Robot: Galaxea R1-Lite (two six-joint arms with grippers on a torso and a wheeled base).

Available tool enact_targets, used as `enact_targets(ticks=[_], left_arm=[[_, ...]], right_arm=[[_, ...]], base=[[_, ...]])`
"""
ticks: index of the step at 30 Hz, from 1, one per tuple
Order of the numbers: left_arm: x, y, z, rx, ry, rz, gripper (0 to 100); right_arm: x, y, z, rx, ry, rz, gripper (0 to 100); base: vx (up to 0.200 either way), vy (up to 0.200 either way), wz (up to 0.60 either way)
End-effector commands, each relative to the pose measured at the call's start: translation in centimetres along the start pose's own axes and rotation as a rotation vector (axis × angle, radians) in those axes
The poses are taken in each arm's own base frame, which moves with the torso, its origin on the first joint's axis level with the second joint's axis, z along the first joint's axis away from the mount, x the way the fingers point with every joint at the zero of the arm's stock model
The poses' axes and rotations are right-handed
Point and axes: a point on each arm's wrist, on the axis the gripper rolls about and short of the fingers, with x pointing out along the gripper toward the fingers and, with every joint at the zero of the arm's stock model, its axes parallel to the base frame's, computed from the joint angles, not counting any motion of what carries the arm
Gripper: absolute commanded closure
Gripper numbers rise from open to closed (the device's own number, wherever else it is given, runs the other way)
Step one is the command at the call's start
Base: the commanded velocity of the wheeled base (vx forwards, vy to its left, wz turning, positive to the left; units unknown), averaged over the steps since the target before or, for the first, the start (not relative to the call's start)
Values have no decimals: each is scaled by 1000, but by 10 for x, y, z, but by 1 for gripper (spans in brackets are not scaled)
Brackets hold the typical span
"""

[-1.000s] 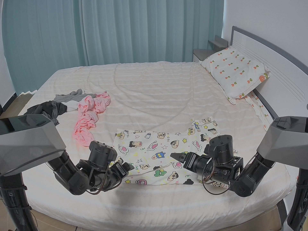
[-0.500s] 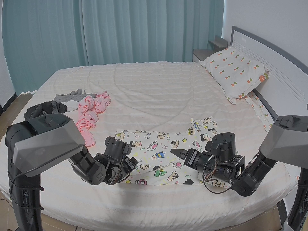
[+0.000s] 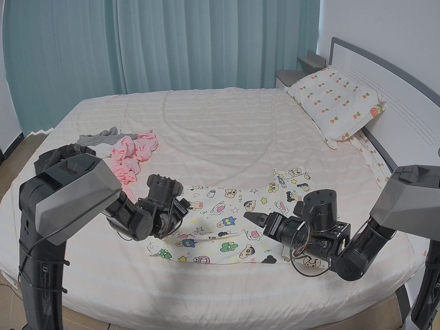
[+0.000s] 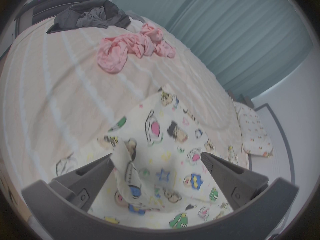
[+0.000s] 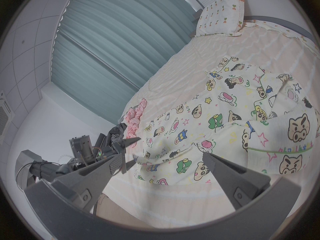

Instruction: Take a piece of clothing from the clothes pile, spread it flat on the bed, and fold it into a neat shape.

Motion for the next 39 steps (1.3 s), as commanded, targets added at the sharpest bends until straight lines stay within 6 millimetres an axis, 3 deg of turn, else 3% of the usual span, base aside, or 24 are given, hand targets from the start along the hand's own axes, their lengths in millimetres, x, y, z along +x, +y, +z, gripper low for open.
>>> enact_targets(ticks=[1, 6, 11, 14, 17, 20, 25, 30, 39], left_arm=[[21, 0, 27, -53, -66, -13, 0], [22, -11, 44, -73, -82, -36, 0], [19, 0, 50, -61, -16, 8, 0], [6, 6, 52, -21, 86, -9, 0], [-5, 14, 52, 89, 159, -35, 0], [-11, 34, 50, 334, 213, -24, 0], [-16, 45, 39, 501, 257, -16, 0], [-13, 38, 32, 476, 262, -30, 0], [-2, 14, 34, 132, 232, -53, 0]], right_arm=[[1, -2, 0, 3, 0, -4, 0], [1, -2, 1, 4, -3, -5, 0], [1, -3, 0, 4, 1, -6, 0], [1, -3, 0, 2, 5, -8, 0], [-2, -6, -3, -3, 19, -16, 0], [-4, -7, -7, -25, 51, -6, 0], [-5, -7, -10, -35, 63, -6, 0], [-6, -6, -14, -44, 74, -6, 0], [-6, -4, -17, -50, 78, 4, 0]], base=[[0, 0, 0], [0, 0, 0], [0, 0, 0], [0, 0, 0], [0, 0, 0], [0, 0, 0], [0, 0, 0], [0, 0, 0], [0, 0, 0]])
